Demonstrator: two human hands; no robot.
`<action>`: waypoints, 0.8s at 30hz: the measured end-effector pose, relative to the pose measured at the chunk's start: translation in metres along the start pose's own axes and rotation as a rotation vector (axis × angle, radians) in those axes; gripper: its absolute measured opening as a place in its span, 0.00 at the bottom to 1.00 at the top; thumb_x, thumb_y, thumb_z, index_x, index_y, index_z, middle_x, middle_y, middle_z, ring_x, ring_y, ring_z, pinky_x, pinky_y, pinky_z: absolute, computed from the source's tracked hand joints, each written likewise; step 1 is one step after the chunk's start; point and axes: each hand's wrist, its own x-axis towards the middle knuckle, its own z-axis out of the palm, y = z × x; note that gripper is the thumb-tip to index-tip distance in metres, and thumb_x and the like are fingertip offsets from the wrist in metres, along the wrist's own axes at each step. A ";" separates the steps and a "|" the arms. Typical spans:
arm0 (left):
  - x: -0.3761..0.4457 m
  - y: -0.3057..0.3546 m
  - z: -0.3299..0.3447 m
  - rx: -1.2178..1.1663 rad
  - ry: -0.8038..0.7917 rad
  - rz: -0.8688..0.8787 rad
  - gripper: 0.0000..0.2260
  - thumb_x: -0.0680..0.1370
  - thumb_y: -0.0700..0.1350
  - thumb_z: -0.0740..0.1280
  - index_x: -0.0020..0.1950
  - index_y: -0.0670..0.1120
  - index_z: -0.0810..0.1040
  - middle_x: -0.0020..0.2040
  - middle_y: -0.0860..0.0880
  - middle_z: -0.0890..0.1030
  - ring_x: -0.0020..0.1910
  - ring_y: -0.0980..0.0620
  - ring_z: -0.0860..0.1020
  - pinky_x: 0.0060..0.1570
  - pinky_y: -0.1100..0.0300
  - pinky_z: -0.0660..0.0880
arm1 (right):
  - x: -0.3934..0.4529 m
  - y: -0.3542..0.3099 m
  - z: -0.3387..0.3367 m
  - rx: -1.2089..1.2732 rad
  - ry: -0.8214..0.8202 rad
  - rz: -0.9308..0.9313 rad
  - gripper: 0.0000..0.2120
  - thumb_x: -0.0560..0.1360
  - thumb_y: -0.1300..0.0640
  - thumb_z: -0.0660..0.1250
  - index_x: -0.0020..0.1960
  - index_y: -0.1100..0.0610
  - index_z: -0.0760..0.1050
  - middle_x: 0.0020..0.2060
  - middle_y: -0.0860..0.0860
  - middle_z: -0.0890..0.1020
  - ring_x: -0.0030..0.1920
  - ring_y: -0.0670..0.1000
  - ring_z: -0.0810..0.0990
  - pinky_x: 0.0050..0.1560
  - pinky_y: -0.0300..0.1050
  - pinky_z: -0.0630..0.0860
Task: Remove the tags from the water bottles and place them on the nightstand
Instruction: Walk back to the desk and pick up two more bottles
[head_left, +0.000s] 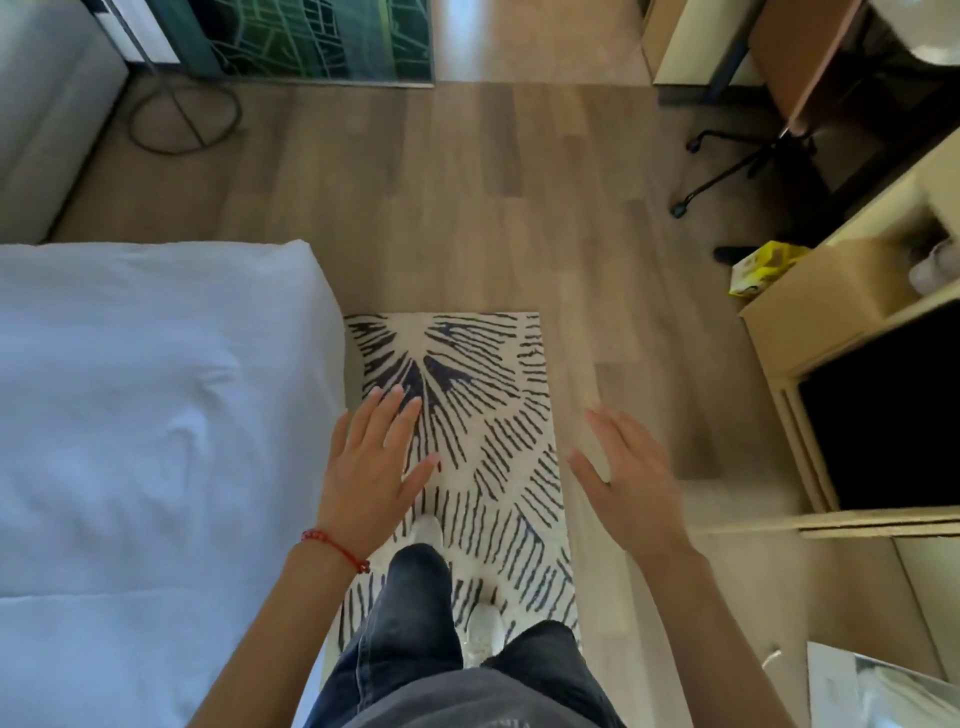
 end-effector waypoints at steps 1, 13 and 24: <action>0.017 -0.003 -0.001 -0.001 -0.009 -0.007 0.37 0.76 0.64 0.37 0.69 0.41 0.67 0.69 0.40 0.69 0.70 0.40 0.65 0.67 0.44 0.59 | 0.017 -0.002 0.003 0.002 -0.002 -0.001 0.22 0.75 0.51 0.65 0.66 0.59 0.70 0.65 0.57 0.74 0.66 0.56 0.71 0.64 0.47 0.62; 0.277 -0.089 -0.042 0.023 -0.068 0.033 0.33 0.77 0.62 0.43 0.66 0.40 0.70 0.67 0.39 0.72 0.67 0.38 0.68 0.63 0.40 0.65 | 0.282 -0.039 0.030 0.037 -0.036 0.045 0.22 0.76 0.50 0.63 0.68 0.56 0.67 0.68 0.53 0.70 0.69 0.53 0.66 0.67 0.43 0.58; 0.486 -0.112 -0.075 0.022 -0.053 0.080 0.34 0.77 0.63 0.40 0.66 0.40 0.70 0.67 0.38 0.72 0.67 0.38 0.68 0.64 0.39 0.65 | 0.472 -0.043 0.033 0.031 -0.055 0.100 0.22 0.76 0.48 0.62 0.68 0.55 0.68 0.69 0.53 0.70 0.69 0.53 0.67 0.68 0.44 0.60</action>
